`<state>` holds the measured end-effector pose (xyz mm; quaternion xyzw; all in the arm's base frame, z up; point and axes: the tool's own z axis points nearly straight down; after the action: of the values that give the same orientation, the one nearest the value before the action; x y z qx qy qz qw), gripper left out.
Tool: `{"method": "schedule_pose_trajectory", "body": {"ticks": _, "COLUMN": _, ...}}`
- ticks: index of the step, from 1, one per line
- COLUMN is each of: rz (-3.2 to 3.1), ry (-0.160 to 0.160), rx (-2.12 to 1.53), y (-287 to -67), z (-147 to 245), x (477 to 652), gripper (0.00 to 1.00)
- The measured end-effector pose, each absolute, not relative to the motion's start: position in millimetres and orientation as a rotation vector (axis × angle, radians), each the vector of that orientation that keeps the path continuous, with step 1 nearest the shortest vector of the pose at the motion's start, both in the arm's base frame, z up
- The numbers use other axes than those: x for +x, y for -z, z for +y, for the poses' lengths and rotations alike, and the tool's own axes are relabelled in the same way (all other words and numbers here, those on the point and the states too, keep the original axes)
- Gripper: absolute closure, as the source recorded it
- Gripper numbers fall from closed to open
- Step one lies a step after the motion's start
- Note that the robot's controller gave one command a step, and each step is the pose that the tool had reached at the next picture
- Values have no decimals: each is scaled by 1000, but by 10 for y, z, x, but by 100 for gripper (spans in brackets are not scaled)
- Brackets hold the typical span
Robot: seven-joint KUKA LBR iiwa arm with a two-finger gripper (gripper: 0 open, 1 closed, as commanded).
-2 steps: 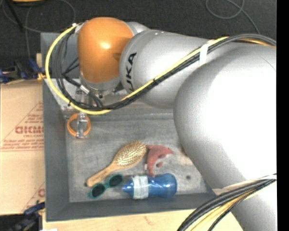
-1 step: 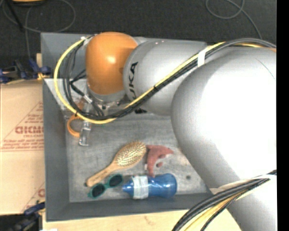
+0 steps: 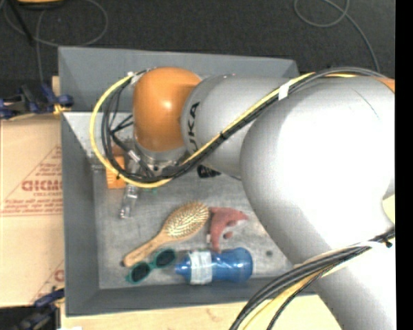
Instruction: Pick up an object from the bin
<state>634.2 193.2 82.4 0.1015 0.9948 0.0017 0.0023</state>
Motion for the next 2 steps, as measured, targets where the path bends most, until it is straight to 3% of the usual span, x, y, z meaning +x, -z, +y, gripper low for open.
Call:
{"method": "schedule_pose_trajectory", "body": {"ticks": 1, "rz": 3080, "ry": -8, "rx": 573, "y": -734, "z": 1737, "x": 6486, "gripper": 100}}
{"method": "schedule_pose_trajectory", "body": {"ticks": 2, "rz": 3079, "ry": -9, "rx": 573, "y": -734, "z": 1737, "x": 6486, "gripper": 100}}
